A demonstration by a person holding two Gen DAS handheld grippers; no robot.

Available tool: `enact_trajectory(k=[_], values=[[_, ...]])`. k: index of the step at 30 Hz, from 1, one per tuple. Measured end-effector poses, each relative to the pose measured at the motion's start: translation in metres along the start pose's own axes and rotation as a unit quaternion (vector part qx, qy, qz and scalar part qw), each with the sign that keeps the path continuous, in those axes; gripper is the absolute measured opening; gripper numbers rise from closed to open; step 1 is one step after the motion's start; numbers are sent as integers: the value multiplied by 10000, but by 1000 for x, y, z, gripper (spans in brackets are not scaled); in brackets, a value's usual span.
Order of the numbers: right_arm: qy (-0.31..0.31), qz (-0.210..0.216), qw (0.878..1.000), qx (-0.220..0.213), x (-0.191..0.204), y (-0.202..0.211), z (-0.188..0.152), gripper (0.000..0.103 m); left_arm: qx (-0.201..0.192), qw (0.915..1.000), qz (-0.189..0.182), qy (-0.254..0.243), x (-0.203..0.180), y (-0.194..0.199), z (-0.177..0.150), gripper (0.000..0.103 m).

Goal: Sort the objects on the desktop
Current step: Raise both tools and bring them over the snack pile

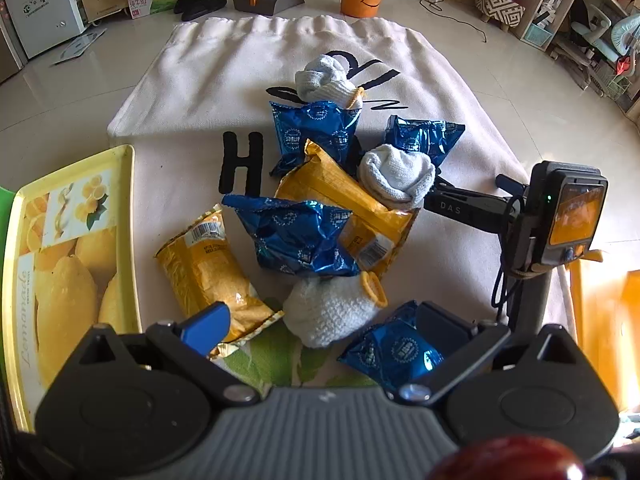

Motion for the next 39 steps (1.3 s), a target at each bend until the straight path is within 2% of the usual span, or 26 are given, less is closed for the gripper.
enact_trajectory(k=[16,35,37,39], values=[[-1,0,10000,0,0,0,0,103,279,9988,387,-139,11,-28,-18,102],[-9,-11,10000,8,-1,1,2,103,474,9984,239,-176,-1,-42,-24,102],[6,2,9999,135,-2,5,1,103,489,9984,244,-168,-2,-43,-24,102],[14,64,9989,473,0,7,0,103,495,9983,259,-187,-2,-44,-24,102]])
Point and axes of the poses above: each gripper's, at about its wrist camera, not at the fingertips, and y roughly against the way its jaws point, x to its left, z to its top, the point moved 10 cm from there along -y, roughly the way its jaws point, and after that the axes turned 11 degrees about -x, right-handed, at the moved point
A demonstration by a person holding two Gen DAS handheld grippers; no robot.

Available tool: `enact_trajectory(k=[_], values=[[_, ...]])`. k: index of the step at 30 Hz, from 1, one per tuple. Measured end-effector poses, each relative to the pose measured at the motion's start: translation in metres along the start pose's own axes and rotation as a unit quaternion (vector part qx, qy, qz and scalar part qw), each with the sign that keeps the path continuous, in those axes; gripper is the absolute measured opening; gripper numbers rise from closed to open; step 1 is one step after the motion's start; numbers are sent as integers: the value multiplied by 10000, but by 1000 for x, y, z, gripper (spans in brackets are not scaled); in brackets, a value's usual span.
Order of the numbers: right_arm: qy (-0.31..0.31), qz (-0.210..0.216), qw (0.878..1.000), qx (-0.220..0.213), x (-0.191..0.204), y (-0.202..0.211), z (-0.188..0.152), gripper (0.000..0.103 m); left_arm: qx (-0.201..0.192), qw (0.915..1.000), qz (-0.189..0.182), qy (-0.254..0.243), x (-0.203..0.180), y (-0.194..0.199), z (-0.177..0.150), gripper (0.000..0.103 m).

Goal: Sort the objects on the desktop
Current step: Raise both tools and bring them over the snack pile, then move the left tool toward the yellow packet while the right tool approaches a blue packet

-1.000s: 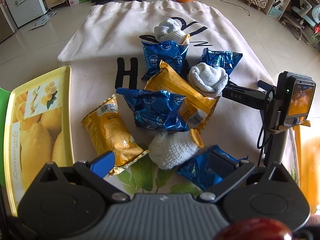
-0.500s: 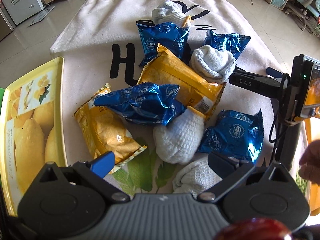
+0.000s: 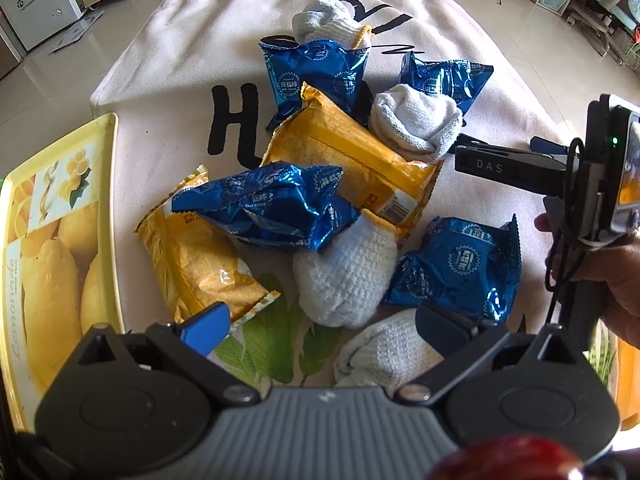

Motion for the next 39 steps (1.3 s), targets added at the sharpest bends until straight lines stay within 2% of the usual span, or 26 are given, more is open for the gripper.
enact_trajectory(k=[4,8,12,15,19,22,26,30,33,36,39], values=[[-23,-9,9955,946,-5,4,-2,103,-28,10000,-22,4,1,3,-1,102],[280,-377,9909,1258,-8,26,-1,103,-152,9998,-83,-9,0,10,1,102],[616,-553,9913,1019,-1,63,24,103,-238,9996,-137,-50,0,20,-4,102],[521,-570,9918,1021,5,91,35,103,-331,9993,-150,-13,4,29,-8,102],[447,-445,9930,1001,22,128,35,103,-449,9987,-190,173,11,41,-19,102],[568,-303,9937,919,38,153,29,103,-373,9980,-305,418,16,44,-34,102],[605,-183,9926,1035,52,171,14,103,-265,9988,-105,397,22,43,-53,102],[591,-46,9914,1165,63,184,-3,103,-217,9983,-106,535,28,48,-66,102],[746,-40,9909,1121,70,189,-8,103,-117,9975,-82,699,31,51,-77,102],[882,-264,9906,1011,69,195,-5,103,-85,9966,-25,815,32,55,-86,102],[729,-222,9935,846,66,202,-1,103,-70,9957,27,925,32,59,-92,102]])
Point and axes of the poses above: each gripper's, at about its wrist camera, not at the fingertips, and y roughly against the way its jaws point, x to its left, z to its top, the point moved 10 cm from there along -y, roughly the way its jaws point, and after that the axes turned 11 degrees about -x, right-handed, at the moved point
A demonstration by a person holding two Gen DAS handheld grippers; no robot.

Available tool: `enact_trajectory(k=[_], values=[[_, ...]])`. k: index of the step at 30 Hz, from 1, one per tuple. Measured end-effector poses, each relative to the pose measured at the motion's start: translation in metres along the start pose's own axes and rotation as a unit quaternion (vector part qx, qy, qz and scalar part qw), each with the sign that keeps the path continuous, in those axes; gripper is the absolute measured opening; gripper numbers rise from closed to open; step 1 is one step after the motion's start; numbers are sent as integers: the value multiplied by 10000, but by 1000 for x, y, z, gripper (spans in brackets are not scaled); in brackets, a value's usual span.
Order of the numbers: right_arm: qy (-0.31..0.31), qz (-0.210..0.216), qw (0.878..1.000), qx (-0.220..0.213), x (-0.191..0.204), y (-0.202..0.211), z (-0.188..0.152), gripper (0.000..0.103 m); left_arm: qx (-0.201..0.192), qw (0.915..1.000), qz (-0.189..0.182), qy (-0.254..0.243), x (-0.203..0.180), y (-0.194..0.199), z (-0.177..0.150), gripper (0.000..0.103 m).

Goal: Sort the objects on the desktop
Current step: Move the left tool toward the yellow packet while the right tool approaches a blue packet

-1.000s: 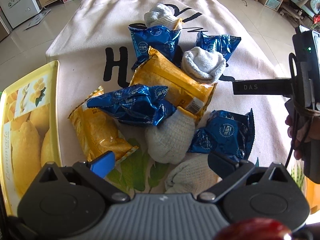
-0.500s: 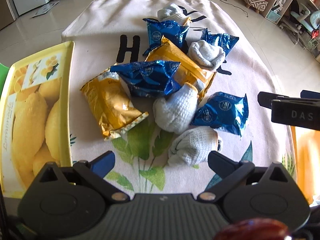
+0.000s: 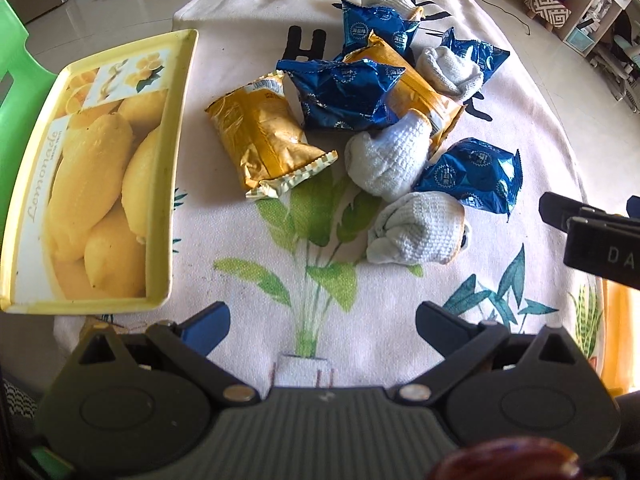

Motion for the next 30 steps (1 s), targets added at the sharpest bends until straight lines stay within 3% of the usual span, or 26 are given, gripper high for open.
enact_trajectory(k=[9,20,30], values=[[-1013,369,9941,87,-12,3,-11,103,-158,9993,320,124,-3,20,-2,102],[-762,394,9963,72,-7,7,-9,103,-306,9984,439,186,-2,31,4,102],[-987,369,9943,174,-13,0,-12,103,-312,9984,475,49,-10,28,-1,102]])
Point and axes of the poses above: each gripper's, at about its wrist camera, not at the fingertips, and y roughly against the way its jaws point, x to its left, z to its top, the point moved 10 cm from there along -y, roughly the way its jaws point, and after that the axes turned 11 degrees about -x, right-handed, at the moved point
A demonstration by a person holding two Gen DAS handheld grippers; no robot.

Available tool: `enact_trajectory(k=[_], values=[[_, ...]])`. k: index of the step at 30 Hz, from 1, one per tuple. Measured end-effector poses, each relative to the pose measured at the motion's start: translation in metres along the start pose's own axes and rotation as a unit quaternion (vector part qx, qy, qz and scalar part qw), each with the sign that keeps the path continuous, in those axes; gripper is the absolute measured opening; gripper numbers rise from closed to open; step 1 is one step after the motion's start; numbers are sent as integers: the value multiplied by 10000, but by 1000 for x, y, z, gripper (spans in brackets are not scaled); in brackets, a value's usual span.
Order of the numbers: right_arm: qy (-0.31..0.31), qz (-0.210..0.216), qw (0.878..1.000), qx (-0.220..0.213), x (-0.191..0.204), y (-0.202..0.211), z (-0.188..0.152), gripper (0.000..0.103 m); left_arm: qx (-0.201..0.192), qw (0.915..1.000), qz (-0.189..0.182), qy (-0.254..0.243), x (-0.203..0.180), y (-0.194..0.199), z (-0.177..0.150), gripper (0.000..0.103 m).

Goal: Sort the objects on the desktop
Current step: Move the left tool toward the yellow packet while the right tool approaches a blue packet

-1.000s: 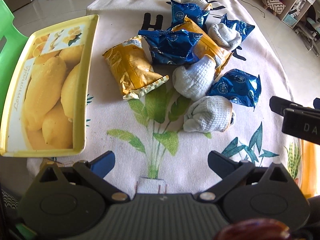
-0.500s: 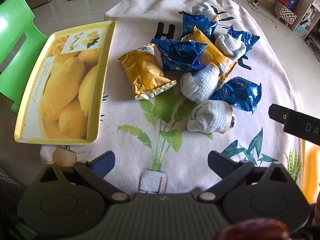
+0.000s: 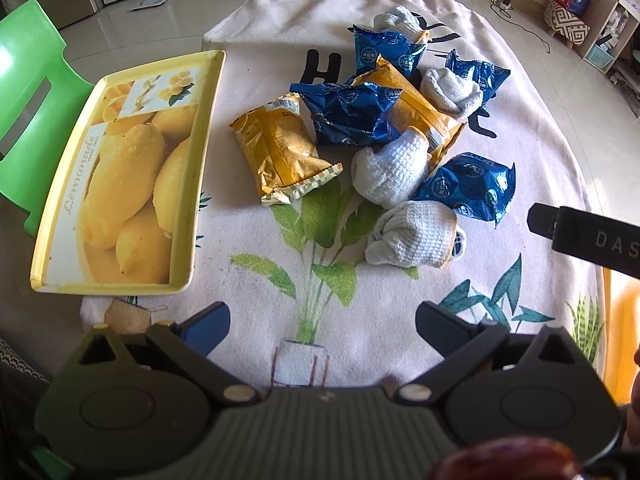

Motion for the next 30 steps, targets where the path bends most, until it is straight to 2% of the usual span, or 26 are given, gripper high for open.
enact_trajectory(k=[14,30], values=[[81,64,9998,148,4,-8,-6,103,-53,9994,202,-276,-5,-2,-3,102],[-27,64,9996,281,8,-15,-8,103,-93,9985,466,-259,8,-11,4,102]])
Point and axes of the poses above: each gripper's, at about its wrist camera, not at the fingertips, and y roughly against the way its jaws point, x to its left, z to its top, the point moved 10 cm from there along -y, roughly the way its jaws point, and after that the axes turned 11 degrees about -x, right-handed, at the moved point
